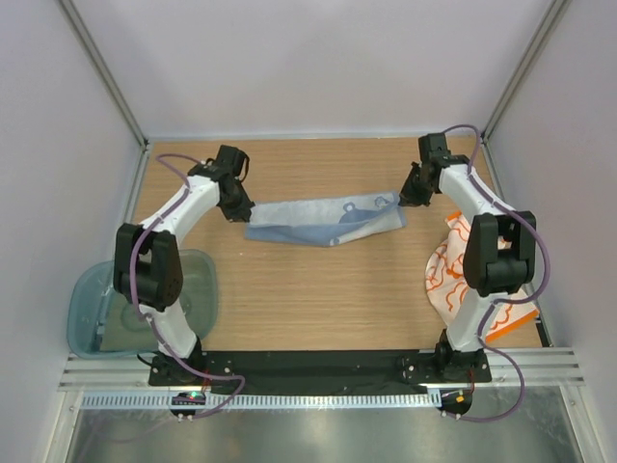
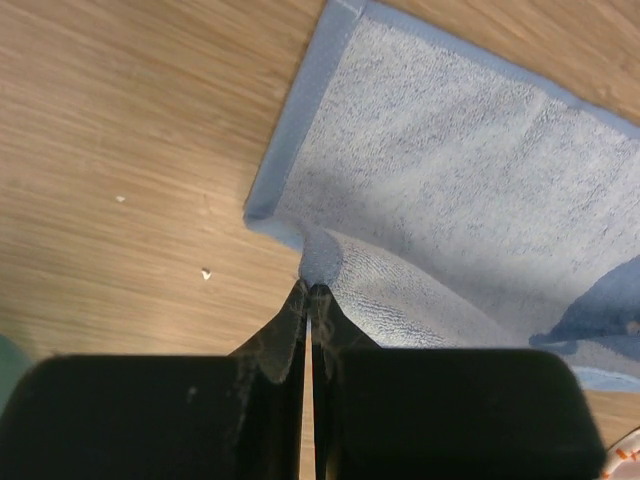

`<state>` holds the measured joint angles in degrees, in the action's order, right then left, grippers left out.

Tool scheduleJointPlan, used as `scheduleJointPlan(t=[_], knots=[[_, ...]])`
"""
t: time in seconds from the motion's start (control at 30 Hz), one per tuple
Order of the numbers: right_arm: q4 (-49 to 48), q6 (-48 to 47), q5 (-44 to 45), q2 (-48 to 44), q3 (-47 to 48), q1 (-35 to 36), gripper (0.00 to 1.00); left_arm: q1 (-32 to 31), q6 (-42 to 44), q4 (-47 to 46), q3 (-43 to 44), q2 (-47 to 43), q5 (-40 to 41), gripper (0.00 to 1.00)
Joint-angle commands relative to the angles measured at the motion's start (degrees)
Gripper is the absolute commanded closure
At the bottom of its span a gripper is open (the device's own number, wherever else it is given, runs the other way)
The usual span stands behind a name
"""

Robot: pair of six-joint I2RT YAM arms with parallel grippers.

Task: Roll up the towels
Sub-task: Fold the towel

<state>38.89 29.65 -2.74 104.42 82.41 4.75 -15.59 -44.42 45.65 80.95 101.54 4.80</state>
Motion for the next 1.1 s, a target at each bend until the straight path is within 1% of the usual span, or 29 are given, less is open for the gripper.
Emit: scheduleJointPlan(t=[0.0, 0.13, 0.23, 0.63, 0.7, 0.73, 0.77, 0.8, 0.83, 0.9, 0.93, 0.97, 1.03, 1.07], knots=[[1.8, -0.4, -0.3, 2.8, 5.6, 0.3, 0.99, 1.0, 0.9, 2.3, 4.2, 2.3, -0.2, 1.0], [2.9, -0.3, -0.2, 6.4, 10.5, 0.3, 0.99, 2.1, 0.9, 3.2, 8.0, 6.2, -0.3, 1.0], [3.7, -0.1, -0.4, 9.1, 13.6, 0.3, 0.99, 3.0, 1.0, 3.7, 9.9, 7.5, -0.3, 1.0], [6.3, -0.4, 0.9, 18.5, 22.9, 0.4, 0.99, 5.3, 1.7, 4.9, 17.1, 17.0, -1.1, 1.0], [6.7, -0.3, 1.6, 20.6, 24.8, 0.3, 0.99, 5.9, 1.7, 5.1, 18.4, 18.9, -1.1, 0.98], [7.4, -0.3, 1.9, 21.3, 25.6, 0.3, 0.88, 6.2, 1.6, 5.0, 19.0, 19.5, -1.2, 0.92], [7.9, -0.2, 2.5, 22.0, 26.5, 0.3, 0.79, 6.5, 1.6, 5.1, 19.5, 20.1, -1.6, 0.87], [8.1, -0.2, 2.5, 23.1, 27.3, 0.2, 0.69, 7.1, 1.6, 5.1, 19.9, 20.5, -1.7, 0.78], [8.7, -0.3, 2.5, 23.6, 29.1, 0.0, 0.5, 7.4, 1.6, 5.2, 21.4, 21.4, -1.8, 0.57], [9.6, -0.4, 5.1, 25.2, 31.6, -1.0, 0.36, 8.4, 1.8, 6.2, 23.3, 22.1, -0.9, 0.43], [10.2, -0.5, 5.2, 25.7, 34.6, -1.4, 0.31, 8.7, 1.8, 6.8, 25.2, 22.6, -0.7, 0.32], [12.0, -0.6, 5.4, 26.1, 36.4, -1.8, 0.21, 8.9, 1.9, 8.3, 26.4, 22.6, -0.6, 0.29], [13.7, -0.9, 5.9, 25.9, 40.3, -2.9, 0.16, 9.2, 2.2, 9.8, 28.0, 21.9, 0.7, 0.26], [14.3, -1.2, 6.2, 25.2, 40.7, -3.2, 0.15, 9.1, 2.3, 10.5, 28.0, 20.0, 1.2, 0.25]])
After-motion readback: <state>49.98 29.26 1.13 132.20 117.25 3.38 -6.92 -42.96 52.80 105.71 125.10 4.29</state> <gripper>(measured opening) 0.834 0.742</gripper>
